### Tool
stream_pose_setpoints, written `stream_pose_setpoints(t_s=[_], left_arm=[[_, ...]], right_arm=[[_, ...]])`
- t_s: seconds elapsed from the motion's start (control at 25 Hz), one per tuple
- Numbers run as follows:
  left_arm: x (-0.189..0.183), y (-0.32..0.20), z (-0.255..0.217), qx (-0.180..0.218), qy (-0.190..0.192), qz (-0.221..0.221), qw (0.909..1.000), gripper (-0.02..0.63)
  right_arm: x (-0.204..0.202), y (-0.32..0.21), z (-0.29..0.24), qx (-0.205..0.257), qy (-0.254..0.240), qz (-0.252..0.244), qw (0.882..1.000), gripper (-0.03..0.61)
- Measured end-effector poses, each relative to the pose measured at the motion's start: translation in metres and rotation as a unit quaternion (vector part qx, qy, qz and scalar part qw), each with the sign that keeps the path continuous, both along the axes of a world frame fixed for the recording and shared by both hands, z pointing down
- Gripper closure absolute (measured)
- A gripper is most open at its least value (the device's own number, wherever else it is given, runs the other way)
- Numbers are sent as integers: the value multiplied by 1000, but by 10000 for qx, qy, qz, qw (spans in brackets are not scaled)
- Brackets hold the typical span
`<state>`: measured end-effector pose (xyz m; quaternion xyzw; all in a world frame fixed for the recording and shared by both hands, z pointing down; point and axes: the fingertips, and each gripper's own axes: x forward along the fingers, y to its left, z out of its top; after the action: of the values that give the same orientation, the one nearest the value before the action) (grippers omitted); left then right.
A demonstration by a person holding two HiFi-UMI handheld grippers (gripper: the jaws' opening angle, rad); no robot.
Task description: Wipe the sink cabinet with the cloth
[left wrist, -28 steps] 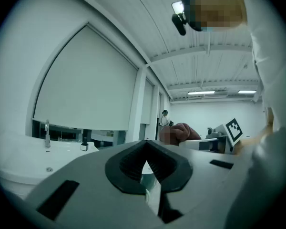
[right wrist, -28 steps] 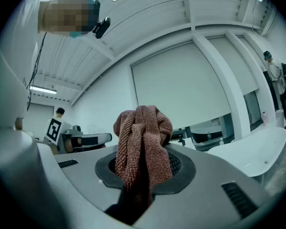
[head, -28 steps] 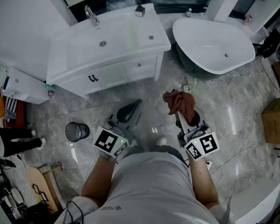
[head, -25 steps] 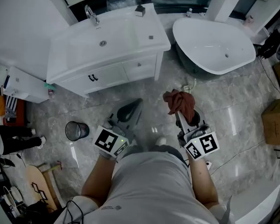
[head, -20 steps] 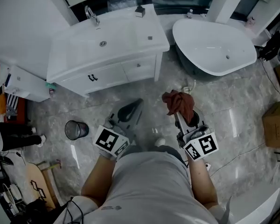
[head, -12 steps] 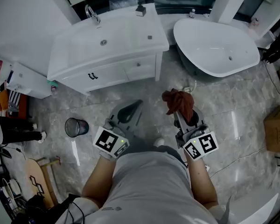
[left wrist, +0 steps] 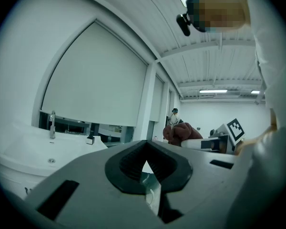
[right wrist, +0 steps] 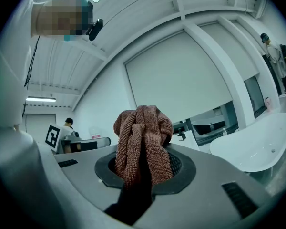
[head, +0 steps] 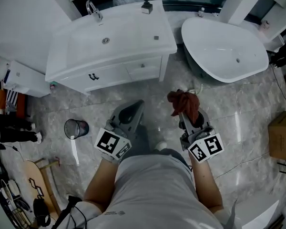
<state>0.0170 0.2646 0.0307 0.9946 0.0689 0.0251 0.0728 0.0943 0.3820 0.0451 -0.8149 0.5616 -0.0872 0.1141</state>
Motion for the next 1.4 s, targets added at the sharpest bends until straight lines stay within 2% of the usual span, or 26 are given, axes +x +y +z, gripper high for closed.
stream_pose_setpoints(t_s=[0.44, 0.64, 0.8, 1.16, 1.4], left_arm=[[51, -114, 18, -222, -173, -17, 9996, 603], [65, -158, 22, -271, -162, 236, 9992, 603], [71, -193, 33, -305, -208, 151, 9992, 603], [74, -220, 52, -226, -516, -143, 9983, 603], [79, -218, 74, -286, -697, -612, 9953, 603]], right_arm=[[55, -111, 12, -330, -155, 38, 9993, 472], [68, -165, 17, -450, -213, 43, 9987, 472], [74, -198, 21, -502, -251, 18, 9984, 472], [95, -218, 62, -1042, -580, -104, 9928, 472], [110, -215, 98, -1474, -859, -572, 9837, 472]])
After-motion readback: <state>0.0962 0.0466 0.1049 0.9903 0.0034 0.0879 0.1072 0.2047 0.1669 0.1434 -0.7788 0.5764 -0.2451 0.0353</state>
